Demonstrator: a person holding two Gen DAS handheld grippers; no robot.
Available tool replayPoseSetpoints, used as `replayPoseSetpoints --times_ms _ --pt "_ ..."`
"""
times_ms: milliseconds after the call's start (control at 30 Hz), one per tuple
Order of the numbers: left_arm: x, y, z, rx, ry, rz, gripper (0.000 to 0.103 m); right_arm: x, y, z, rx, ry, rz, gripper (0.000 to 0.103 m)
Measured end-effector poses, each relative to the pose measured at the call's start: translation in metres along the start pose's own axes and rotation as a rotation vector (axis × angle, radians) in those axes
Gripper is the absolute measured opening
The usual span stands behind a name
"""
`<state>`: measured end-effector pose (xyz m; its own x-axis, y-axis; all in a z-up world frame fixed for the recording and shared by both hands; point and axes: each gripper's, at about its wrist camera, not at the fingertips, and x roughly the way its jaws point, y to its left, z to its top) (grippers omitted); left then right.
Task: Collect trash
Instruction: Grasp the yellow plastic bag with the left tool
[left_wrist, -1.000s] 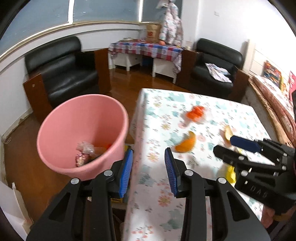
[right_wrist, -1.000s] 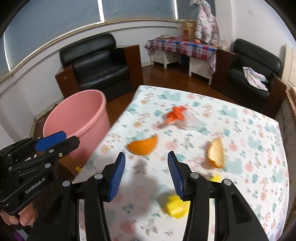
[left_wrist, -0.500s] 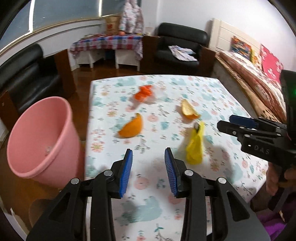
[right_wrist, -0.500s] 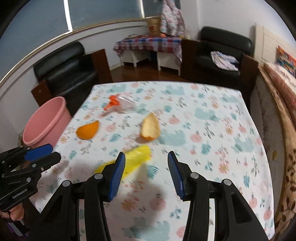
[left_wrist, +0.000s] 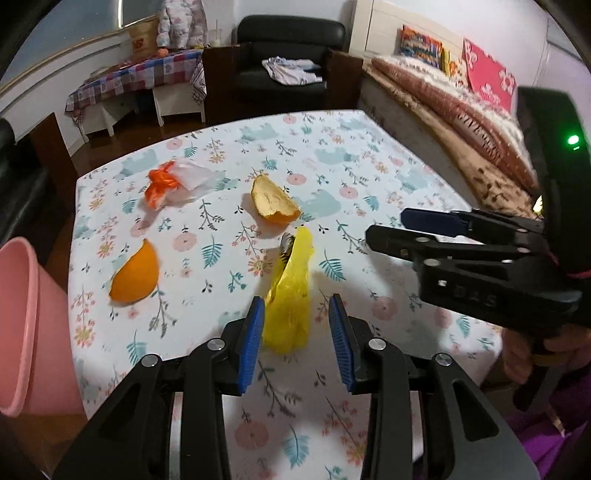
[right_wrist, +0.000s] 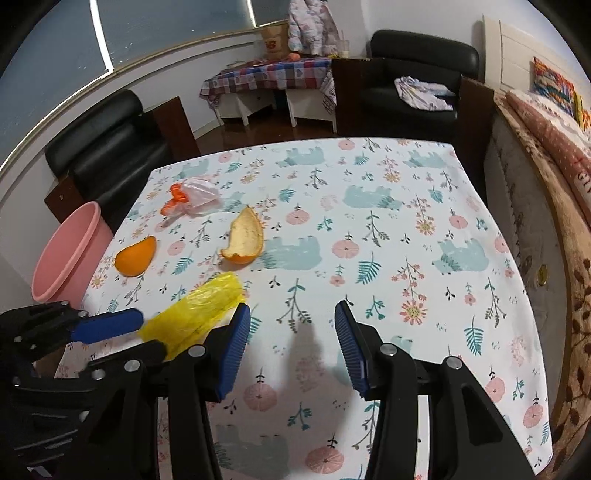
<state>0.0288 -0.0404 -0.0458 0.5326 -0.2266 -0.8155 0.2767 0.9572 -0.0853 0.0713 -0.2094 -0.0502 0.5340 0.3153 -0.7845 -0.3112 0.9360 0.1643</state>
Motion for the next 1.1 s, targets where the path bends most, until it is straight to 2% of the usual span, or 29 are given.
replayPoseSetpoints --times_ms 267,600,733,1000,1100 --pt "0.023 -0.001 0.004 0.002 0.041 0.028 0.036 0.009 -0.004 -0.002 0.008 0.025 -0.004 0.047" --pt "0.028 -0.004 0.001 0.006 0.033 0.032 0.035 0.014 -0.002 -0.003 0.002 0.036 -0.009 0.047" --pt "0.026 -0.006 0.001 0.007 0.024 0.029 0.022 0.016 -0.001 -0.003 0.001 0.039 -0.010 0.047" --pt "0.018 -0.003 -0.002 -0.009 -0.002 0.012 0.011 0.016 0.003 0.002 -0.014 0.028 -0.003 0.047" --pt "0.013 0.001 -0.004 -0.027 -0.010 0.008 0.010 0.016 0.006 0.007 -0.017 0.018 0.013 0.047"
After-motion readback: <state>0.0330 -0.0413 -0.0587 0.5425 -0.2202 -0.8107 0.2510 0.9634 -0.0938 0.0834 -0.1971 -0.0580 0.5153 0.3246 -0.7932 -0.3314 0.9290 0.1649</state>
